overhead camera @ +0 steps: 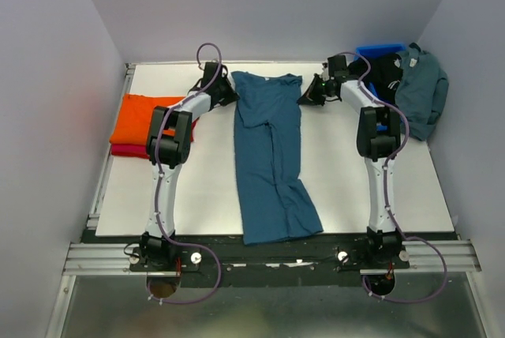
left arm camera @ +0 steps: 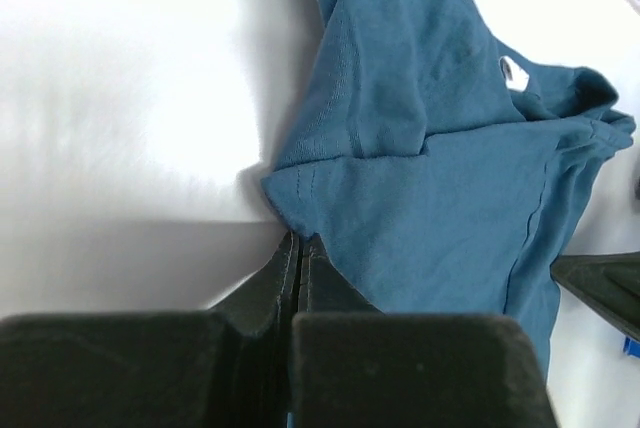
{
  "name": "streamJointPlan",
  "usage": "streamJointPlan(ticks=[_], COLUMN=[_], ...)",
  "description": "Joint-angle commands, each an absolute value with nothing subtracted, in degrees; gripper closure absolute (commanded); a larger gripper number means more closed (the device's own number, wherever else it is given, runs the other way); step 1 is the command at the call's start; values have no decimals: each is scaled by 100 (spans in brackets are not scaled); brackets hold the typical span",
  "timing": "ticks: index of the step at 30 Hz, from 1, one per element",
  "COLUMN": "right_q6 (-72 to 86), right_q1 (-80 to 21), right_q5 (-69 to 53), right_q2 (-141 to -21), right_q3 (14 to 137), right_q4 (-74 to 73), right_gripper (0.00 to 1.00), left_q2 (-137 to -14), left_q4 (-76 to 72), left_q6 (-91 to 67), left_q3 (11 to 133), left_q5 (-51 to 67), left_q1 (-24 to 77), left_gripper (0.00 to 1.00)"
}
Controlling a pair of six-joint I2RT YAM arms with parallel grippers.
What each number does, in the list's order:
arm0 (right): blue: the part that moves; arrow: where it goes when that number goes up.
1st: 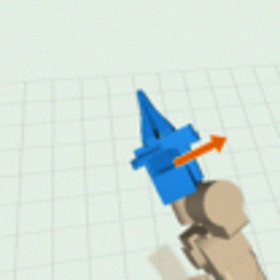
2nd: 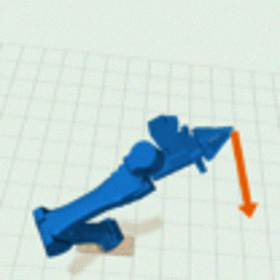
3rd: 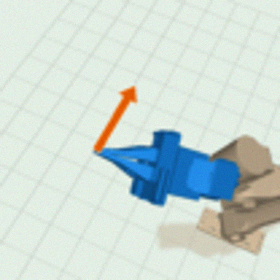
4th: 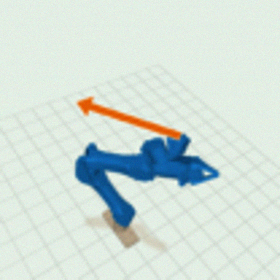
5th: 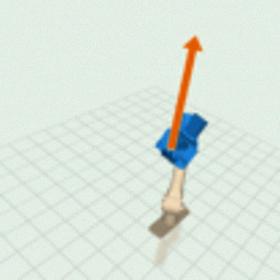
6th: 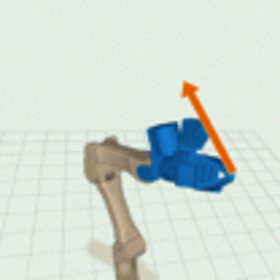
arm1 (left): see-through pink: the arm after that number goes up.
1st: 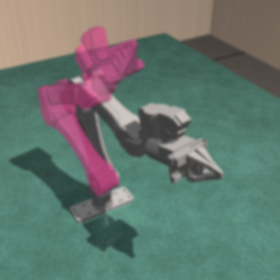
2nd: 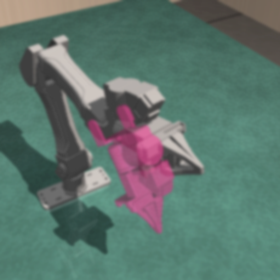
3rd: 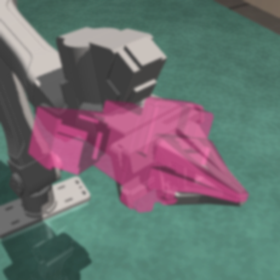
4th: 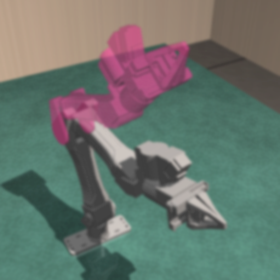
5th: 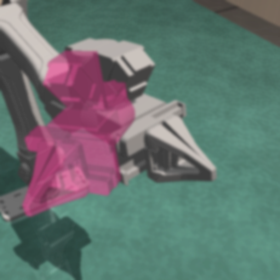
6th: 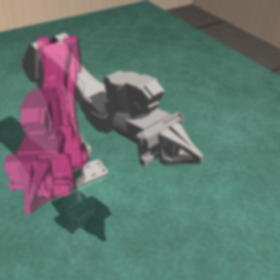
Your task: Fold and stack the t-shirts
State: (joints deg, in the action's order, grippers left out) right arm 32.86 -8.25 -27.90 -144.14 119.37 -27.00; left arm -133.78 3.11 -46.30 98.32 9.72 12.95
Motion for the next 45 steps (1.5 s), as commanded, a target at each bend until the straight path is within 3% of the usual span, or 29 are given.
streamJointPlan(ticks=[1, 5, 12, 13, 14, 15, 16, 19, 22, 25, 33, 39, 45], right_q6=[3586, 3612, 3735, 3779, 3805, 3788, 3771, 3639, 3472, 3428, 3752, 3700, 3454], right_q1=[-449, -360, -299, -290, -281, -273, -264, -264, -264, -290, -606, -1002, -1037], right_q5=[-2803, -3023, -3058, -3076, -3111, -3137, -3112, -2918, -2822, -2646, -1732, -731, -1080], right_q2=[-14238, -14703, -15275, -15319, -15328, -15302, -15241, -14829, -14258, -13091, -10480, -8783, -7060], right_q3=[11759, 12601, 13631, 13684, 13719, 13694, 13615, 13107, 12352, 10659, 6641, 4872, 3184], right_q4=[-2462, -2680, -2725, -2707, -2707, -2698, -2698, -2637, -2593, -1980, -1047, -1853, -2258], right_gripper=[99, 99, 99, 91, 79, 65, 58, 53, 52, 53, 50, 50, 54], left_q2=[-14333, -14739, -15029, -15073, -15134, -15161, -15161, -14977, -14583, -13863, -11393, -9592, -8141], left_q4=[1317, 1643, 1451, 1415, 1415, 1459, 1468, 1415, 1503, 1276, 431, 606, 914], left_q6=[-4298, -4333, -4500, -4544, -4544, -4561, -4544, -4439, -4211, -3982, -3990, -4218, -4411], left_q3=[11246, 12101, 12498, 12550, 12629, 12717, 12753, 12595, 12280, 11255, 7616, 5470, 3949], left_q5=[1142, 1134, 1072, 1098, 1168, 1256, 1292, 1275, 1213, 1055, 941, 537, 316], left_q1=[1494, 1521, 1521, 1521, 1521, 1512, 1512, 1512, 1494, 1503, 1792, 2381, 3067], left_gripper=[100, 100, 100, 100, 88, 70, 61, 38, 31, 15, 9, 18, 19])
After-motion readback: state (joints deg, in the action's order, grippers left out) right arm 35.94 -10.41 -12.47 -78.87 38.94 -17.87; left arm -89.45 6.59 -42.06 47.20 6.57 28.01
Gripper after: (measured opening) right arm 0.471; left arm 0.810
